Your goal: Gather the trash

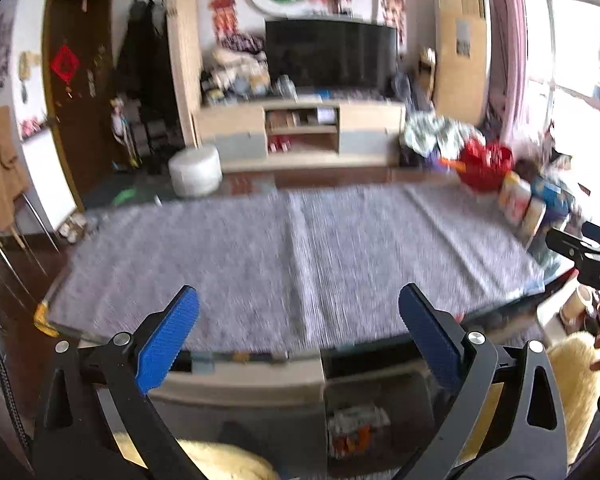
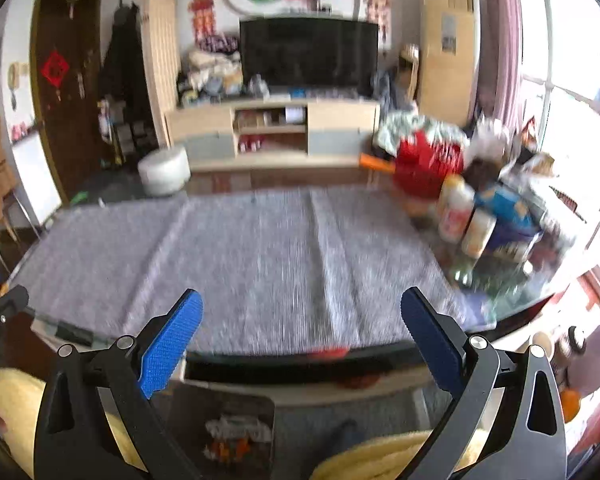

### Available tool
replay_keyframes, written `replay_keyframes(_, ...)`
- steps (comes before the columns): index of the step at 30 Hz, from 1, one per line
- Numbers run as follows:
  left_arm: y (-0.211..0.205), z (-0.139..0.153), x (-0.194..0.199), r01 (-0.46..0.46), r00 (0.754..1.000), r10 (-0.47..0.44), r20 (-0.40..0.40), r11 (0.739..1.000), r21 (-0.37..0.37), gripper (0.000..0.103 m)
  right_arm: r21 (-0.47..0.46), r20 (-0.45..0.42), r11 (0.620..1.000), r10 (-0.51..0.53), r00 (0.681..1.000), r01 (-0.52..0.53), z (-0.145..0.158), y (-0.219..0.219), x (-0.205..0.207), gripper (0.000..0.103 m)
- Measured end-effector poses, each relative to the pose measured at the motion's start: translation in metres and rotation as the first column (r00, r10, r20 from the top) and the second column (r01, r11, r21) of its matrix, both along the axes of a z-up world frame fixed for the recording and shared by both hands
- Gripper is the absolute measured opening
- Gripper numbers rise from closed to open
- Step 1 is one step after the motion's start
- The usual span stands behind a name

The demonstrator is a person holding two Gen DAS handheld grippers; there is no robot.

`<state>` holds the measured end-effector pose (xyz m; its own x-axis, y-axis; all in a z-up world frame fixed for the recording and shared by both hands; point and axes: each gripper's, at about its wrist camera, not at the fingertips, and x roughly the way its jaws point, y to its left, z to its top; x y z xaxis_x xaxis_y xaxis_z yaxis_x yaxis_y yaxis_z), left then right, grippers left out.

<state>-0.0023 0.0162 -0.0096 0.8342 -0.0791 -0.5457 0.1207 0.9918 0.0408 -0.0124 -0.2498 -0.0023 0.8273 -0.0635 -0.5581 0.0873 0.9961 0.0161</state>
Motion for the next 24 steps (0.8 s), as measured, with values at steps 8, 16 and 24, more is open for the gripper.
replay_keyframes(8, -0.002, 0.033, -0.02, 0.006, 0.996, -0.004, 0.094, 1.0, -0.018, 0.095, 0.023, 0.093, 1.0, -0.018, 0.995, 0.016, 0.023, 0.0, -0.023, 0.1)
replay_keyframes(16, 0.001, 0.034, -0.027, -0.002, 0.994, 0.007, 0.108, 0.999, -0.049, 0.095, 0.02, 0.13, 0.999, -0.053, 0.99, 0.051, 0.027, 0.002, -0.035, 0.1)
replay_keyframes(24, 0.003, 0.035, -0.031, -0.001, 0.993, 0.007, 0.12, 0.999, -0.045, 0.095, 0.017, 0.124, 0.999, -0.04, 0.992, 0.038, 0.027, 0.01, -0.033, 0.1)
